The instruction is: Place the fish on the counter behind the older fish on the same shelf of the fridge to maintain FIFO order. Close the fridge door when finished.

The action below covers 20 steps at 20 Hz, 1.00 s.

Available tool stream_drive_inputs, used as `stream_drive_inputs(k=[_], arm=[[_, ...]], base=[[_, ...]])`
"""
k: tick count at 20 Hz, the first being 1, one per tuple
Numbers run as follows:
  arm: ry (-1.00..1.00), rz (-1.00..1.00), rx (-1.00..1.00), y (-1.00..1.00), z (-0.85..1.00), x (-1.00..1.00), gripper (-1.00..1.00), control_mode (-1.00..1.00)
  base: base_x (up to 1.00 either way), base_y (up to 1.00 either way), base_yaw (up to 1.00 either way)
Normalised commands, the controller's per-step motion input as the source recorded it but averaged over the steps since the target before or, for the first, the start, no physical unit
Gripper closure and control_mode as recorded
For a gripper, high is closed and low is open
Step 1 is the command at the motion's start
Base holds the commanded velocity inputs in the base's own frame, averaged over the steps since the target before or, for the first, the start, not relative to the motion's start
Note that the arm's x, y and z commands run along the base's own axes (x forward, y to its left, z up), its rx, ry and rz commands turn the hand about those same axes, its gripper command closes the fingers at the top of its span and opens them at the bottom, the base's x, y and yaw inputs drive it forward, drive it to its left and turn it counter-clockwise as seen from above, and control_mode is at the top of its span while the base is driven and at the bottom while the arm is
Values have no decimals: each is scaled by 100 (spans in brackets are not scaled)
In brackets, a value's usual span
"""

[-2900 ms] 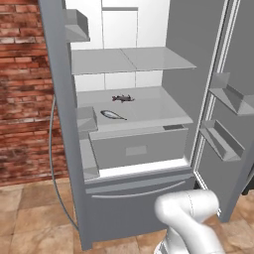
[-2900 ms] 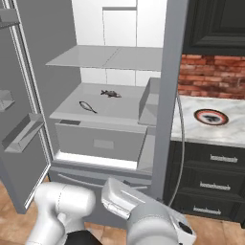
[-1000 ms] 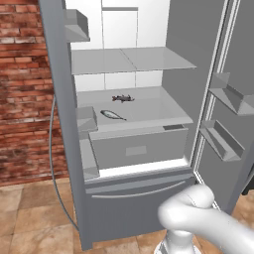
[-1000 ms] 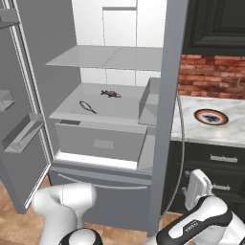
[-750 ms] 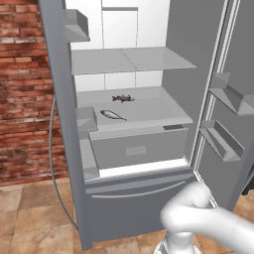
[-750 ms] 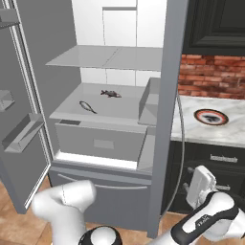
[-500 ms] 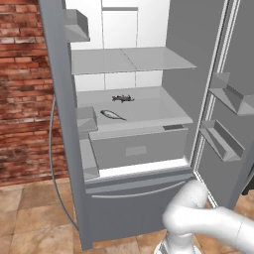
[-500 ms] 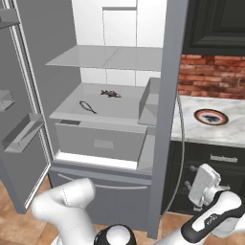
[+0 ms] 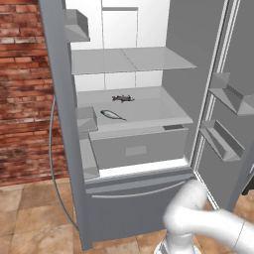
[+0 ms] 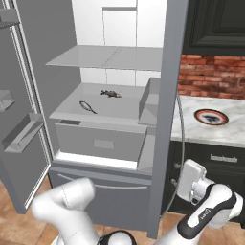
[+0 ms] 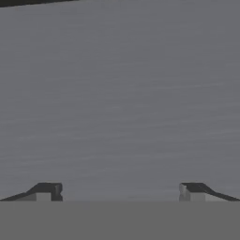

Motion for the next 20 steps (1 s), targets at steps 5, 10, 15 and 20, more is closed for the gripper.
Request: stream_drive_inputs(k=[5, 10, 15, 20], arm=[[0, 0, -7, 100, 26, -4, -100, -100], [0, 0, -7, 99, 42, -10, -100, -100], [1, -9, -6, 92, 40, -1, -100, -100], [7, -18, -6, 78, 33, 25, -100, -100]], base=[[0, 0, 0], [0, 0, 0], [0, 0, 0], [0, 0, 0]])
